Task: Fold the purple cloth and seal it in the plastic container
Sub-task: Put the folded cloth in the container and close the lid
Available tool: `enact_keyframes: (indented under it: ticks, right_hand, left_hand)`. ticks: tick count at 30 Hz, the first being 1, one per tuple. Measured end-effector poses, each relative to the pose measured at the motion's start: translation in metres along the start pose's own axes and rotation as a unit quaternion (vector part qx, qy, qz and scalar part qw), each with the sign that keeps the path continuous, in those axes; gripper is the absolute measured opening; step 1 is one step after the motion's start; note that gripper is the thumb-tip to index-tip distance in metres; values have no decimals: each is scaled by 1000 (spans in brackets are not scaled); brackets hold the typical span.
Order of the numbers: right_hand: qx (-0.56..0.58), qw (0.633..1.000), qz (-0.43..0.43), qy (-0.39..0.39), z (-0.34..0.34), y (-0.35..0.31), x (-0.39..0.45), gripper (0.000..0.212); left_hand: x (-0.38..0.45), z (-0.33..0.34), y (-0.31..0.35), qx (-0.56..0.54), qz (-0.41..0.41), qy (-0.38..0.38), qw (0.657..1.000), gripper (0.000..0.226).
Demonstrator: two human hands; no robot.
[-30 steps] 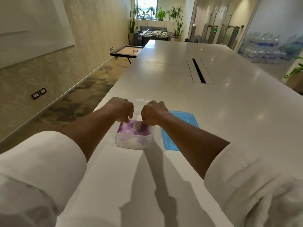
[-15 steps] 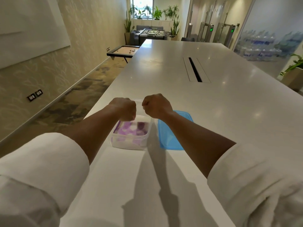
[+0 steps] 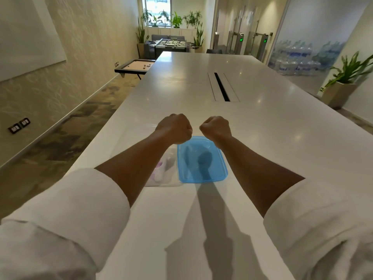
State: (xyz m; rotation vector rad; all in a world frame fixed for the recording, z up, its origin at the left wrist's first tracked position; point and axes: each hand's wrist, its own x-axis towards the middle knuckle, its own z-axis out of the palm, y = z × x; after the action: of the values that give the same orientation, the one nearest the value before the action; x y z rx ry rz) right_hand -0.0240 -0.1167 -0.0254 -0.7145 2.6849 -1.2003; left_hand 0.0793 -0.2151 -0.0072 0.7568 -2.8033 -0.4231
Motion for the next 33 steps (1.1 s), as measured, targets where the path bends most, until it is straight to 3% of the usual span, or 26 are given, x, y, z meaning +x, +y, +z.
enact_keyframes:
  ticks: [2, 7, 11, 16, 22, 26, 30, 33]
  right_hand:
    - [-13, 1000, 22, -18, -6, 9, -2, 7]
    - [-45, 992, 80, -81, -13, 31, -11, 20]
    - [-75, 984, 111, -117, -12, 49, -19, 8]
    - [-65, 976, 146, -146, -9, 57, -26, 12]
    - [16, 978, 157, -133, -10, 52, -23, 12]
    - [141, 968, 184, -99, -9, 41, -14, 13]
    - [285, 935, 196, -81, -14, 24, -7, 34]
    - [317, 929, 158, -110, -15, 15, -7, 37]
  left_hand:
    - [1, 9, 8, 19, -23, -32, 999, 26]
    - [0, 37, 14, 82, -54, -128, 987, 32]
    - [-7, 58, 16, 73, -66, -180, 979, 37]
    - [-11, 73, 13, 34, -80, -165, 982, 43]
    - [-14, 77, 15, -3, -83, -169, 982, 67]
    - [-17, 65, 28, -149, -119, -183, 964, 89]
    - [-16, 44, 42, -352, -206, -172, 897, 96]
    - [-13, 31, 40, -457, -193, -154, 855, 88]
